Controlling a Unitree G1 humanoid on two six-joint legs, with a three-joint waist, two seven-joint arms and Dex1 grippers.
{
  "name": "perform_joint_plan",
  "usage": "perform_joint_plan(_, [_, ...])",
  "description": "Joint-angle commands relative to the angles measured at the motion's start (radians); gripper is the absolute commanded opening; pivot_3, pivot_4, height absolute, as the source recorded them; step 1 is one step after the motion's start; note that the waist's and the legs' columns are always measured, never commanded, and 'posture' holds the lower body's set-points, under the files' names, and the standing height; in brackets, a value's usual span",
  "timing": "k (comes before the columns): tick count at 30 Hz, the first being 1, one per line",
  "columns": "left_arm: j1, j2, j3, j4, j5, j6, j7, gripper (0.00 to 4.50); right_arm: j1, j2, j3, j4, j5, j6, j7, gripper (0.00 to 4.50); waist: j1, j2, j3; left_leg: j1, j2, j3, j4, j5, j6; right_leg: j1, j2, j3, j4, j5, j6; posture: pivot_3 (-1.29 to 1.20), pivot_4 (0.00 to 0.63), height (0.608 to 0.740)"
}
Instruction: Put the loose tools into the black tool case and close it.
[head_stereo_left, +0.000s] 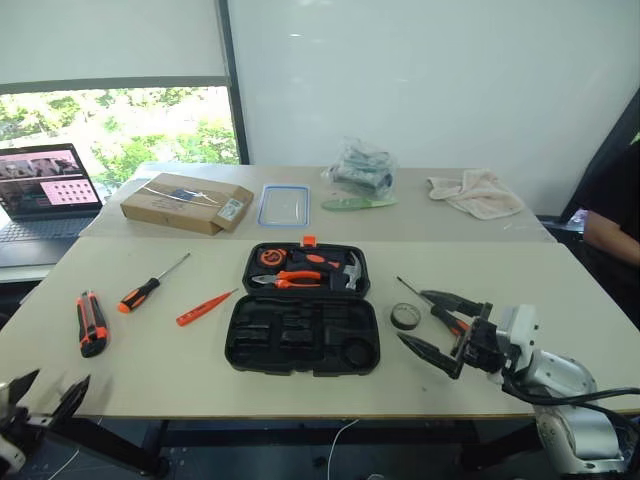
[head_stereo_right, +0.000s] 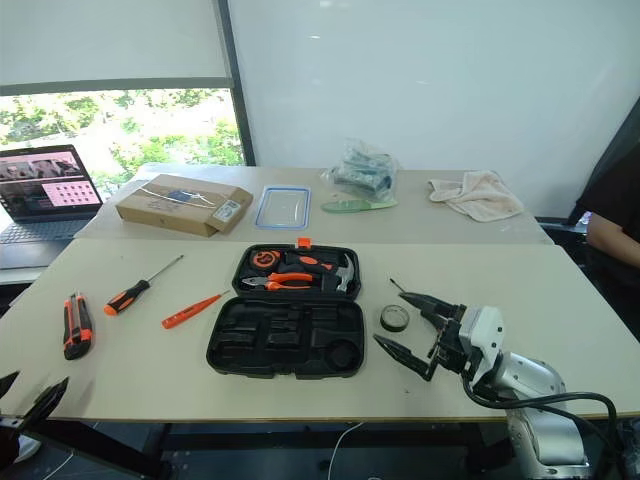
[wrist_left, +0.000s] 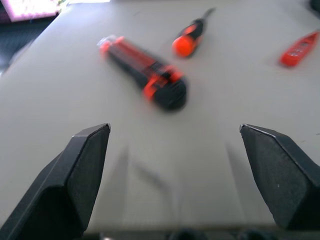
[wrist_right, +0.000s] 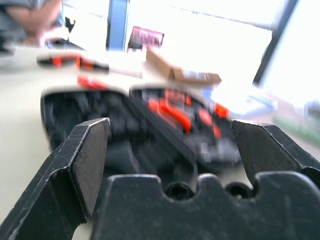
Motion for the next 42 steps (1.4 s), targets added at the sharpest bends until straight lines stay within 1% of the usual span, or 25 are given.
perform_joint_plan(1, [-0.032, 0.049, 0.037, -0.079, -0.086, 0.126, 0.029, 4.47, 0.002, 0.010, -0.007, -0.024, 0.000, -0.029, -0.010, 4.50, 0.016, 0.000, 0.000, 0.000, -0.001, 0.000, 0.000, 0.000, 0.000, 0.000, -0.001, 0.000, 0.000, 0.000, 0.000, 0.00, 0.150, 0.740])
perform_joint_plan(3, [-0.114, 0.125, 0.011, -0.073, -0.091, 0.206, 0.049, 4.47, 0.004, 0.016, -0.007, -0.016, -0.002, -0.034, -0.006, 4.50, 0.027, -0.001, 0.000, 0.000, -0.001, -0.001, 0.001, 0.001, -0.001, 0.000, -0.001, -0.001, 0.000, 0.000, 0.000, 0.00, 0.150, 0.740])
perform_joint_plan(5, [-0.189, 0.198, -0.027, -0.055, -0.069, 0.272, 0.067, 4.47, 0.004, 0.018, -0.006, -0.007, -0.003, -0.036, -0.002, 4.50, 0.034, -0.002, 0.000, 0.001, -0.001, -0.003, 0.001, 0.002, -0.003, 0.000, -0.001, -0.002, 0.001, -0.004, -0.006, 0.00, 0.150, 0.740])
perform_joint_plan(7, [-0.297, 0.270, -0.087, -0.019, -0.041, 0.323, 0.073, 4.47, 0.005, 0.016, -0.005, 0.000, -0.004, -0.039, 0.004, 4.50, 0.031, -0.003, -0.001, 0.002, -0.001, -0.003, 0.001, 0.004, -0.005, 0.001, 0.000, -0.002, 0.001, -0.003, -0.008, 0.00, 0.150, 0.740])
perform_joint_plan(9, [-0.460, 0.357, -0.204, 0.060, 0.010, 0.372, 0.057, 4.47, 0.003, 0.014, -0.002, 0.011, -0.007, -0.039, 0.010, 4.50, 0.026, -0.002, 0.000, 0.004, -0.001, -0.002, 0.001, 0.004, -0.005, 0.004, 0.001, -0.001, 0.002, -0.002, -0.008, 0.00, 0.150, 0.740])
perform_joint_plan(11, [-0.602, 0.403, -0.300, 0.150, 0.064, 0.394, 0.042, 4.47, -0.003, 0.014, 0.002, 0.024, -0.011, -0.041, 0.012, 4.50, 0.017, -0.002, 0.000, 0.006, -0.003, -0.002, 0.000, 0.004, -0.005, 0.005, 0.001, -0.001, 0.004, 0.000, -0.003, 0.00, 0.150, 0.740])
perform_joint_plan(13, [-0.860, 0.420, -0.459, 0.375, 0.173, 0.418, 0.013, 4.47, 0.000, 0.011, 0.003, 0.035, -0.013, -0.048, 0.019, 4.50, 0.015, -0.002, 0.000, 0.006, -0.004, -0.001, -0.001, 0.006, -0.008, 0.005, 0.003, -0.001, 0.003, 0.000, -0.003, 0.00, 0.150, 0.740])
perform_joint_plan(14, [-0.948, 0.423, -0.514, 0.460, 0.213, 0.424, -0.005, 4.47, 0.000, 0.010, 0.003, 0.038, -0.014, -0.051, 0.021, 4.50, 0.015, -0.003, 0.000, 0.007, -0.005, -0.001, -0.002, 0.008, -0.011, 0.005, 0.004, -0.001, 0.003, 0.000, -0.003, 0.00, 0.150, 0.740])
perform_joint_plan(15, [-1.041, 0.414, -0.568, 0.572, 0.272, 0.393, -0.015, 4.47, 0.002, 0.008, 0.001, 0.040, -0.016, -0.052, 0.021, 4.50, 0.011, -0.003, 0.000, 0.007, -0.005, 0.000, -0.003, 0.010, -0.014, 0.006, 0.005, -0.001, 0.002, 0.001, -0.003, 0.00, 0.150, 0.740])
perform_joint_plan(18, [-1.232, 0.376, -0.671, 0.831, 0.391, 0.294, -0.047, 4.47, 0.017, 0.003, -0.012, 0.028, -0.017, -0.052, 0.009, 4.50, -0.005, -0.003, 0.000, 0.007, -0.005, 0.005, -0.007, 0.011, -0.017, 0.005, 0.006, -0.001, 0.001, 0.000, -0.004, 0.00, 0.150, 0.740])
perform_joint_plan(22, [-1.386, 0.313, -0.735, 1.062, 0.491, 0.203, -0.068, 4.47, 0.050, -0.005, -0.035, 0.000, -0.021, -0.051, -0.012, 4.50, -0.010, -0.004, 0.000, 0.004, -0.005, 0.005, -0.009, 0.011, -0.016, 0.005, 0.006, -0.002, 0.000, -0.001, -0.002, 0.00, 0.150, 0.740])
perform_joint_plan(25, [-1.445, 0.276, -0.737, 1.150, 0.523, 0.162, -0.081, 3.70, 0.081, -0.009, -0.052, -0.030, -0.024, -0.049, -0.036, 4.50, -0.009, -0.005, 0.000, -0.001, -0.007, 0.005, -0.008, 0.009, -0.015, 0.001, 0.005, -0.002, 0.000, -0.002, 0.000, 0.00, 0.150, 0.740])
perform_joint_plan(27, [-1.465, 0.265, -0.736, 1.184, 0.545, 0.142, -0.081, 2.91, 0.101, -0.010, -0.059, -0.047, -0.027, -0.049, -0.049, 4.50, -0.007, -0.005, 0.000, -0.007, -0.007, 0.005, -0.007, 0.009, -0.015, -0.003, 0.004, -0.003, 0.000, -0.002, 0.000, 0.00, 0.150, 0.740])
perform_joint_plan(29, [-1.475, 0.264, -0.733, 1.201, 0.560, 0.131, -0.096, 2.11, 0.118, -0.011, -0.065, -0.065, -0.029, -0.048, -0.063, 4.50, -0.006, -0.005, 0.000, -0.007, -0.007, 0.005, -0.007, 0.009, -0.015, -0.003, 0.004, -0.003, 0.000, -0.002, 0.000, 0.00, 0.150, 0.740])
perform_joint_plan(30, [-1.478, 0.267, -0.733, 1.206, 0.566, 0.127, -0.109, 1.83, 0.125, -0.012, -0.068, -0.072, -0.030, -0.047, -0.070, 4.50, -0.006, -0.005, 0.000, -0.007, -0.007, 0.004, -0.007, 0.009, -0.015, -0.003, 0.004, -0.003, 0.000, -0.002, 0.000, 0.00, 0.150, 0.740])
perform_joint_plan(32, [-1.482, 0.274, -0.719, 1.204, 0.564, 0.083, -0.158, 1.02, 0.139, -0.014, -0.076, -0.086, -0.031, -0.044, -0.080, 4.50, -0.004, -0.005, 0.000, -0.007, -0.007, 0.004, -0.006, 0.009, -0.014, -0.003, 0.004, -0.003, 0.000, -0.002, 0.000, 0.00, 0.150, 0.740])
perform_joint_plan(33, [-1.485, 0.275, -0.708, 1.199, 0.556, 0.056, -0.191, 0.81, 0.145, -0.017, -0.079, -0.092, -0.031, -0.043, -0.083, 4.50, -0.004, -0.005, 0.000, -0.007, -0.007, 0.004, -0.005, 0.009, -0.014, -0.002, 0.003, -0.003, 0.000, -0.002, 0.001, 0.00, 0.150, 0.740])
perform_joint_plan(35, [-1.493, 0.269, -0.672, 1.151, 0.505, -0.070, -0.360, 0.79, 0.160, -0.025, -0.091, -0.105, -0.027, -0.038, -0.088, 4.50, -0.003, -0.008, 0.002, -0.007, -0.006, 0.004, -0.004, 0.009, -0.014, -0.003, 0.004, -0.003, 0.000, -0.002, 0.001, 0.00, 0.150, 0.740])
perform_joint_plan(37, [-1.517, 0.253, -0.646, 1.085, 0.453, -0.128, -0.533, 0.79, 0.178, -0.038, -0.111, -0.117, -0.019, -0.032, -0.092, 4.50, 0.002, -0.009, 0.002, -0.008, -0.006, 0.004, -0.002, 0.009, -0.014, -0.003, 0.004, -0.004, 0.001, -0.002, 0.000, 0.00, 0.150, 0.740])
perform_joint_plan(39, [-1.526, 0.229, -0.681, 1.005, 0.444, -0.157, -0.703, 0.79, 0.198, -0.055, -0.131, -0.124, -0.011, -0.024, -0.091, 4.50, 0.011, -0.009, 0.002, -0.010, -0.005, 0.003, 0.001, 0.009, -0.014, -0.003, 0.003, -0.005, 0.001, -0.002, 0.000, 0.00, 0.150, 0.740])
perform_joint_plan(40, [-1.520, 0.213, -0.720, 0.949, 0.456, -0.183, -0.775, 0.79, 0.209, -0.064, -0.139, -0.126, -0.008, -0.022, -0.086, 4.50, 0.013, -0.009, 0.002, -0.010, -0.005, 0.003, 0.002, 0.008, -0.013, -0.003, 0.003, -0.005, 0.002, -0.002, 0.000, 0.00, 0.150, 0.740])
perform_joint_plan(42, [-1.502, 0.183, -0.775, 0.840, 0.468, -0.197, -0.869, 0.79, 0.225, -0.078, -0.148, -0.129, -0.006, -0.019, -0.075, 4.50, 0.018, -0.009, 0.002, -0.010, -0.006, 0.003, 0.004, 0.008, -0.012, -0.002, 0.003, -0.005, 0.001, -0.002, 0.001, 0.00, 0.150, 0.740])
